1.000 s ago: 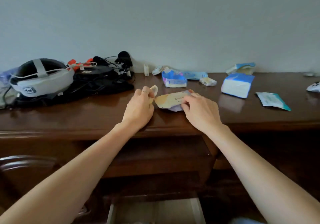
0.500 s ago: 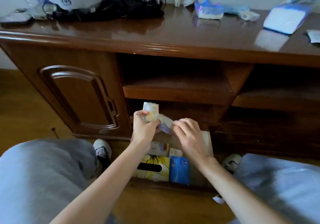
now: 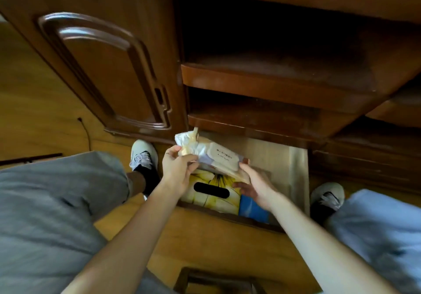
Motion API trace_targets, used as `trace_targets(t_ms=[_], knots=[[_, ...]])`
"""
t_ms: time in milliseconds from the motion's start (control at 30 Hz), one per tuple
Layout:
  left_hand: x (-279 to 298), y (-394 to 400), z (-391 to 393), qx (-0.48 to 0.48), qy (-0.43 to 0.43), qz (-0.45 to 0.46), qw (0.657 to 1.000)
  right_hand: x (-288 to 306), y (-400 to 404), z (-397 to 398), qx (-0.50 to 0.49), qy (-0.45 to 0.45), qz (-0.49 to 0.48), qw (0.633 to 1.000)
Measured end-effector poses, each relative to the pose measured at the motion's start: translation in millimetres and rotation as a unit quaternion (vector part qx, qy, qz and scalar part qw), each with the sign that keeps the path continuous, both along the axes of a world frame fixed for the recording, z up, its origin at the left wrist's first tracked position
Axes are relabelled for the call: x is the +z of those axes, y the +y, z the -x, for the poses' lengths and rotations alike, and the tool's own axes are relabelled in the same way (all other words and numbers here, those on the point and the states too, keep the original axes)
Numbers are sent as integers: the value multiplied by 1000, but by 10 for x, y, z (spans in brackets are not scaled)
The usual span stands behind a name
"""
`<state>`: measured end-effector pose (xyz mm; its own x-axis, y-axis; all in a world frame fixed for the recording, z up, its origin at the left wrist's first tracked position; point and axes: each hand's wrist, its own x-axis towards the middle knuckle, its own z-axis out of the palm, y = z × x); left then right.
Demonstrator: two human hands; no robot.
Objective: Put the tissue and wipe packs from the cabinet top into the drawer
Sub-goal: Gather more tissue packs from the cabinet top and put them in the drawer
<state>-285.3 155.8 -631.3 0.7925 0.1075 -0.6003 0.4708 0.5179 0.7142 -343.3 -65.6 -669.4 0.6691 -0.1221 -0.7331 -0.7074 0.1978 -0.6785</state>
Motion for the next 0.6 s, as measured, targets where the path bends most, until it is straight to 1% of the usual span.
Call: trace_targets(t_ms=[33, 100, 167, 233, 300, 400, 500, 533, 600], knots=[[-55, 39, 4, -3, -2, -62, 998, -31, 0, -70, 4, -5, 14, 1000], [-169, 121, 33, 7, -5, -185, 983, -127, 3, -207, 17, -26, 76, 997], [-287, 196, 80, 31, 6, -250, 968, -222, 4, -345, -6, -33, 120, 992], [-383, 252, 107, 23, 17, -299, 954, -329, -9, -471, -51, -22, 171, 984], [-448, 280, 118, -10, 17, -313, 950, -429, -2, -576, -61, -7, 209, 976], [-489, 284, 114, -64, 7, -321, 945, -606, 26, -705, 38, 7, 279, 960], [-528, 289, 110, -87, 4, -337, 938, -756, 125, -784, 114, -7, 266, 957], [-537, 292, 106, -87, 6, -338, 937, -788, 154, -829, 144, -13, 282, 948], [-535, 287, 101, -80, 12, -332, 940, -870, 172, -941, 210, -11, 338, 918]])
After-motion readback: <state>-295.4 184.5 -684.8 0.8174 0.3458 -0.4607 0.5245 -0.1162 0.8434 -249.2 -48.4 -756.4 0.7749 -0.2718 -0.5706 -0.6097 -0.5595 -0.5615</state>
